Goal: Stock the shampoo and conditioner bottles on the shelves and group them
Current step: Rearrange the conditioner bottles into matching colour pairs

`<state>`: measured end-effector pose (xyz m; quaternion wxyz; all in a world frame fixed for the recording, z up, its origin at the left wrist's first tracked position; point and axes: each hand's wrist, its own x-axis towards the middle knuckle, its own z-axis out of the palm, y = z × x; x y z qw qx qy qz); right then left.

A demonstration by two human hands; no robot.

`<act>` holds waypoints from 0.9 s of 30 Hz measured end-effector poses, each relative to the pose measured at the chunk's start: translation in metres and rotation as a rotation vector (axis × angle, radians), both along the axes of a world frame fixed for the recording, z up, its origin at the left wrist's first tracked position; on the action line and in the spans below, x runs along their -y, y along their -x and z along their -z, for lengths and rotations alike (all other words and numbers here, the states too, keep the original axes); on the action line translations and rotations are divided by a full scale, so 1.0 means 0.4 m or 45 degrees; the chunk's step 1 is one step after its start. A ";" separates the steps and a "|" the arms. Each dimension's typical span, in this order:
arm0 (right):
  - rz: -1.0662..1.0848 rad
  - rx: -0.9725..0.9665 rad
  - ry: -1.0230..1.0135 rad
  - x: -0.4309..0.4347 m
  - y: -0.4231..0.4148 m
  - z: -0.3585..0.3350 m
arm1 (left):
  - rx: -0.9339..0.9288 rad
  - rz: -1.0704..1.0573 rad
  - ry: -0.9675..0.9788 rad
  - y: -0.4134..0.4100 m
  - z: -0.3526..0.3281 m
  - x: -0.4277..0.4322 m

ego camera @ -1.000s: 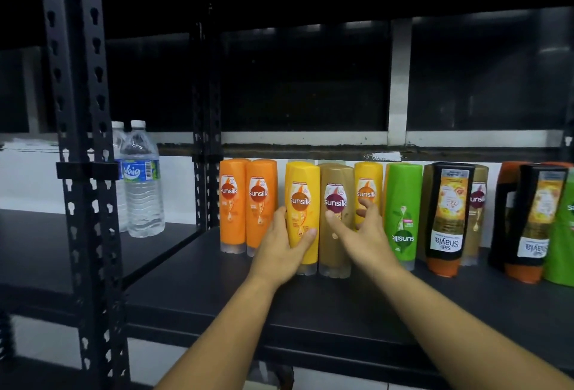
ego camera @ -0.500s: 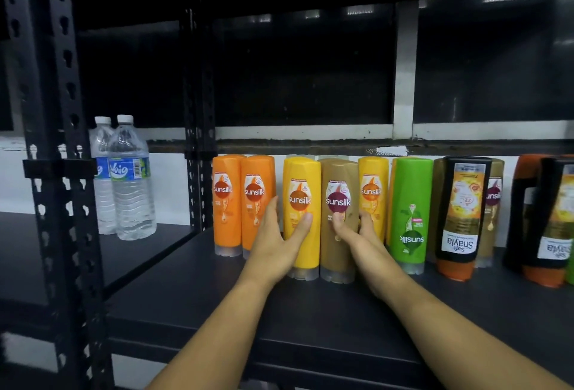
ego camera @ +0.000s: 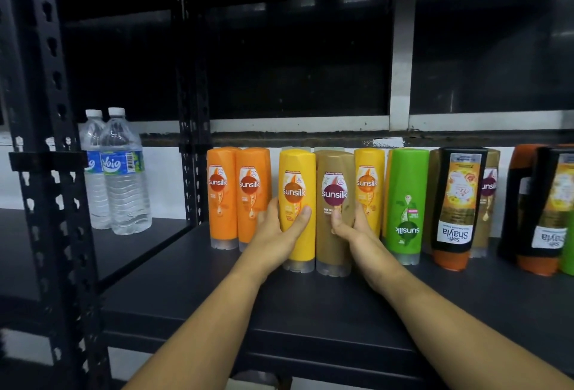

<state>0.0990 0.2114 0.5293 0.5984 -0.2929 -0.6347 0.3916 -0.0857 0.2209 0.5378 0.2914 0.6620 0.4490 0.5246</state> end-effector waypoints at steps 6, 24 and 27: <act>-0.004 -0.008 0.038 -0.003 -0.004 0.004 | 0.128 0.117 0.085 0.000 -0.008 0.012; -0.063 0.069 0.052 0.095 -0.068 0.003 | 0.052 0.368 0.083 -0.026 -0.007 0.080; -0.031 0.079 0.084 0.140 -0.115 0.001 | 0.030 0.434 0.118 -0.065 -0.012 0.104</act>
